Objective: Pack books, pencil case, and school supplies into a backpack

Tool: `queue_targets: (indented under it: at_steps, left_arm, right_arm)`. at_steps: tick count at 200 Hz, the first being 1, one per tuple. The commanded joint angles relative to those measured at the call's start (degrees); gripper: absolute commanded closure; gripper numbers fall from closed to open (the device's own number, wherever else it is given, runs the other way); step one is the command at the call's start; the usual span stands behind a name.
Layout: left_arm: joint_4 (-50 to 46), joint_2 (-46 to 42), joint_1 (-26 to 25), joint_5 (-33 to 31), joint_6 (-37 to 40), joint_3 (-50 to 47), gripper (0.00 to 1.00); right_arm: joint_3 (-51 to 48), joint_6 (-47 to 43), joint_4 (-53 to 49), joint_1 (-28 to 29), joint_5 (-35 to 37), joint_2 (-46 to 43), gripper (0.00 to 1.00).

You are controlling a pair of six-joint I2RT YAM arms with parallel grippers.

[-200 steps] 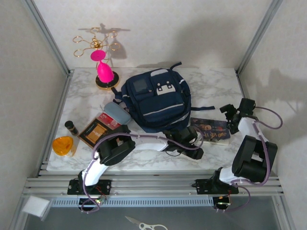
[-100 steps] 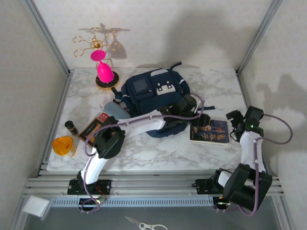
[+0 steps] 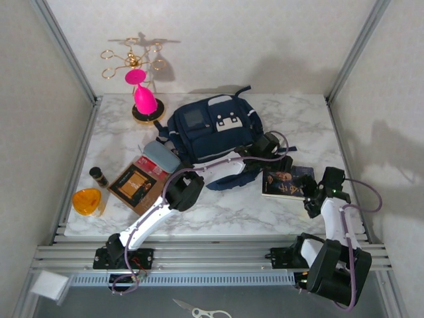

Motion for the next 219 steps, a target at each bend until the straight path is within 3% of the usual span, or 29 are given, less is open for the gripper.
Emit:
queue_targets:
  at_steps: [1, 63, 96, 159, 219]
  left_arm:
    - [0.3, 1.5, 0.6, -1.6, -1.5, 3.2, 0.27]
    - [-10.6, 1.9, -0.2, 2.7, -1.4, 2.3, 0.29]
    - [-16.8, -2.6, -3.1, 0.7, 1.8, -3.7, 0.32]
    - [-2.8, -21.2, -6.4, 2.6, -4.4, -33.2, 0.34]
    - [4.4, -29.3, -6.2, -5.1, -10.2, -40.1, 0.35]
  right_arm:
    - [-1.1, 0.7, 3.7, 0.3, -2.3, 1.1, 0.01]
    - [-0.1, 0.6, 10.8, 0.3, -0.7, 6.5, 0.01]
    - [3.0, -0.6, 13.3, 0.3, -0.3, 10.1, 0.01]
    - [9.9, -5.1, 17.2, 0.9, -5.6, 18.3, 0.01]
    - [15.9, -9.3, 5.8, -0.5, 3.2, 16.4, 0.01]
